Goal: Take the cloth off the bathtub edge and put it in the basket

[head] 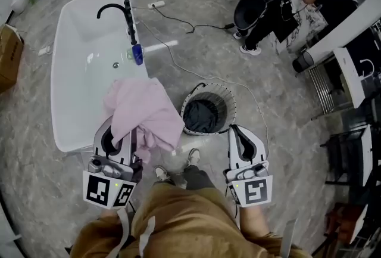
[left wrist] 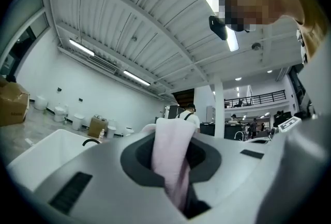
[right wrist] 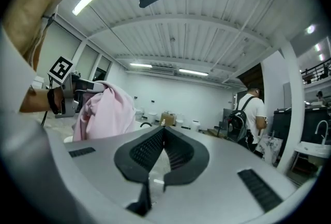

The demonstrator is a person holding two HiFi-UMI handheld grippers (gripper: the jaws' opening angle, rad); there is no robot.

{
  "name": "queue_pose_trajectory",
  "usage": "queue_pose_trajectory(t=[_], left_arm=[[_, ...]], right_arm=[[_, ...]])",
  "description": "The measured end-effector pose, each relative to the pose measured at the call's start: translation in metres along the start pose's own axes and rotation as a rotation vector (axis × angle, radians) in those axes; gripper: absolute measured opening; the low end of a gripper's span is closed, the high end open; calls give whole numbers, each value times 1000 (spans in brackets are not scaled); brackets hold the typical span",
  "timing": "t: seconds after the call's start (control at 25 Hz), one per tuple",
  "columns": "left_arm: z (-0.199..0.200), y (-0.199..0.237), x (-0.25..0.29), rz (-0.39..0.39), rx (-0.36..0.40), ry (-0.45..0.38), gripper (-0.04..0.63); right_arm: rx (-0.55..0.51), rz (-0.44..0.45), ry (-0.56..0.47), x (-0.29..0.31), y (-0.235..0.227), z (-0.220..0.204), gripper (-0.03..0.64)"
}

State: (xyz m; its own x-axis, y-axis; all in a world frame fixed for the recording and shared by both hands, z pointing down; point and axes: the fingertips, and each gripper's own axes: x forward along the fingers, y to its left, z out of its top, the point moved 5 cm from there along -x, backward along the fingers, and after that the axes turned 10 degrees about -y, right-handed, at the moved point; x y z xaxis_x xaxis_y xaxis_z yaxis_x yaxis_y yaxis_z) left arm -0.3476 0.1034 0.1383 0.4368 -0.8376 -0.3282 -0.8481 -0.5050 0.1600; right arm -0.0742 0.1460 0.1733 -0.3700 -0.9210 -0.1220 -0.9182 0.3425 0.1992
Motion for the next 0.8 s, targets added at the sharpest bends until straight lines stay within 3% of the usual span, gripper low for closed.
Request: queue_pose_trajectory(t=[0.12, 0.28, 0.8], left_arm=[[-12, -31, 20, -72, -8, 5, 46], [-18, -73, 48, -117, -6, 4, 46], [-41, -182, 114, -59, 36, -38, 44]], right_arm=[[-5, -75, 2, -26, -28, -4, 6], [6, -111, -16, -45, -71, -4, 6], [13, -22, -115, -59, -204, -21, 6]])
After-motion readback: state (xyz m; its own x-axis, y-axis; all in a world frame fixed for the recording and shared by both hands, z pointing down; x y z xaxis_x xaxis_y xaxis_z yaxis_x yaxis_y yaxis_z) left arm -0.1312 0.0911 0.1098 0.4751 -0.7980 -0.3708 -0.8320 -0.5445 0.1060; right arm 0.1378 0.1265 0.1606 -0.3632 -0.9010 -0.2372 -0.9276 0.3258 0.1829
